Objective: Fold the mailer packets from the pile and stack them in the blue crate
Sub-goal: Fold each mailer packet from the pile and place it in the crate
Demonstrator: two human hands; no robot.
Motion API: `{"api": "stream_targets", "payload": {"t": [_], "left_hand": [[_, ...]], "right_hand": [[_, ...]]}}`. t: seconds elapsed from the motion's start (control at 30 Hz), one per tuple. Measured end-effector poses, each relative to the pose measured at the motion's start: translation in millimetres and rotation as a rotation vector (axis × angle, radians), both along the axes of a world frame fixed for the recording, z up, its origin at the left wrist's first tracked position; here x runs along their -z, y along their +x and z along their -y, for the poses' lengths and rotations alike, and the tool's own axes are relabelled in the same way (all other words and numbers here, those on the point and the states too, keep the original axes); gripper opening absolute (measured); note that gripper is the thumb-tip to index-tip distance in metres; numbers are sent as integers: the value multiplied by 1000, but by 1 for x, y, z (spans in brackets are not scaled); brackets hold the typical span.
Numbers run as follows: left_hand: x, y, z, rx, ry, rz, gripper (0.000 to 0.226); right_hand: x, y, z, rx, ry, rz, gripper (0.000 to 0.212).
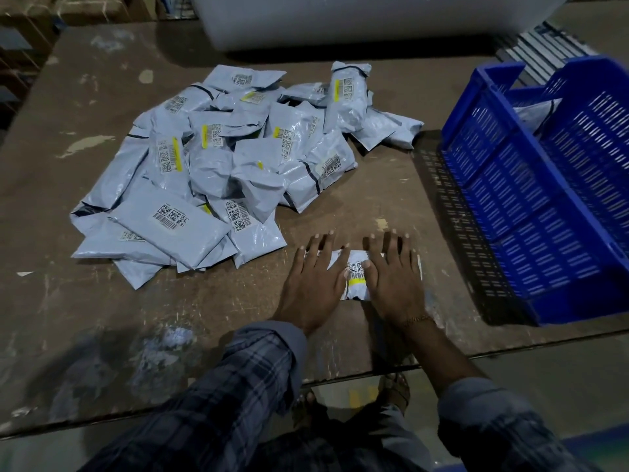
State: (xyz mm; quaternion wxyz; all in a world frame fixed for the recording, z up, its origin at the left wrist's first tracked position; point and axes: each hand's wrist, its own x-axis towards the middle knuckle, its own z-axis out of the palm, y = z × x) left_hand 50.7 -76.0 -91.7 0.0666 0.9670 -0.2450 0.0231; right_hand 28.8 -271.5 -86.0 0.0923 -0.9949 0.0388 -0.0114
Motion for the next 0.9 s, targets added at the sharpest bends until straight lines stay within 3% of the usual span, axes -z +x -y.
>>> {"api": "stream_targets", "payload": {"t": [0.13, 0.27, 0.43, 0.7, 0.9], "left_hand": [[-2, 1, 5, -60, -41, -38, 58], [-6, 8, 1, -29, -79, -42, 56], [2, 7, 0, 46, -28, -30, 57], [1, 7, -4, 193, -60, 0, 54], [-9, 18, 21, -183, -139, -148, 62]], "right_hand": [[-1, -22, -2, -3, 65, 34, 62], [-11, -13, 3, 208, 224, 37, 72], [-1, -2, 8, 295, -37, -12, 80], [5, 7, 12, 232, -73, 18, 77], [6, -10, 4, 201, -71, 72, 67]]}}
